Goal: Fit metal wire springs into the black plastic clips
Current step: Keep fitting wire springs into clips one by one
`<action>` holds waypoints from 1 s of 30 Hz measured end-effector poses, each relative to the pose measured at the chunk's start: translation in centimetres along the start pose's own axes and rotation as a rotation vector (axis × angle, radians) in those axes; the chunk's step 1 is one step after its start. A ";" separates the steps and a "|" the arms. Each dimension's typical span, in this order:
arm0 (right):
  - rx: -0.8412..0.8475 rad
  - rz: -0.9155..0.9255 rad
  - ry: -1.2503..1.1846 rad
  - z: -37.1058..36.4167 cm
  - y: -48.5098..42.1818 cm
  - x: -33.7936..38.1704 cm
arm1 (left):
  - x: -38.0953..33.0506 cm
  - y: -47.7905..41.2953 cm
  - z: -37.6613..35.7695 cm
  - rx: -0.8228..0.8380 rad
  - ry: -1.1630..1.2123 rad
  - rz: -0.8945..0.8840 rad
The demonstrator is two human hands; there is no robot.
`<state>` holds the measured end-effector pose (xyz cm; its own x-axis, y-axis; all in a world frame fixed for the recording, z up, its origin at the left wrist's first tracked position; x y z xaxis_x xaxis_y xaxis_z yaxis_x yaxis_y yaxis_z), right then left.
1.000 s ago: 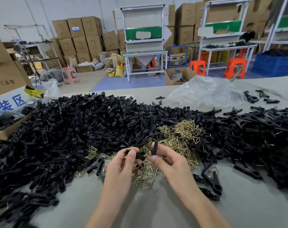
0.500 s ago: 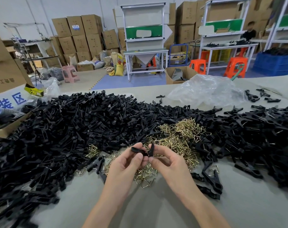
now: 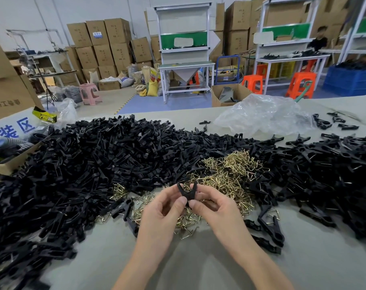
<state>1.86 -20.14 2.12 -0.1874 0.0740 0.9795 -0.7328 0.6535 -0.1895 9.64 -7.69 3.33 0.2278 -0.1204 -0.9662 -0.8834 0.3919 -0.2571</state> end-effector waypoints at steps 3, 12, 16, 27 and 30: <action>0.000 0.001 0.005 0.0 0.1 -0.1 | 0.0 0.0 0.0 0.000 -0.006 -0.004; 0.044 -0.010 -0.046 -0.3 0.2 0.2 | 1.2 -0.2 0.5 -0.055 -0.013 0.069; 0.050 -0.007 -0.044 0.0 0.1 0.3 | 0.7 -0.3 0.8 -0.063 -0.021 0.065; -0.081 -0.063 -0.066 1.3 -0.2 0.3 | 2.2 0.6 0.5 0.221 -1.171 -0.368; -0.102 -0.069 -0.065 1.3 -0.2 0.1 | 2.3 0.4 0.3 0.169 -1.148 -0.377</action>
<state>1.12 -21.28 2.19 -0.1829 -0.0204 0.9829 -0.6756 0.7289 -0.1106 9.92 -7.53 1.03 0.7636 0.5902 -0.2620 -0.6387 0.6308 -0.4407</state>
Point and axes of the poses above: each hand's wrist, its own y-axis away from the middle knuckle, its own z-axis out of the back of the hand, x = y × z, the point moved 6 cm from there along -y, towards the middle knuckle, and after that the axes turned 11 degrees about -x, right-handed, at the moved point
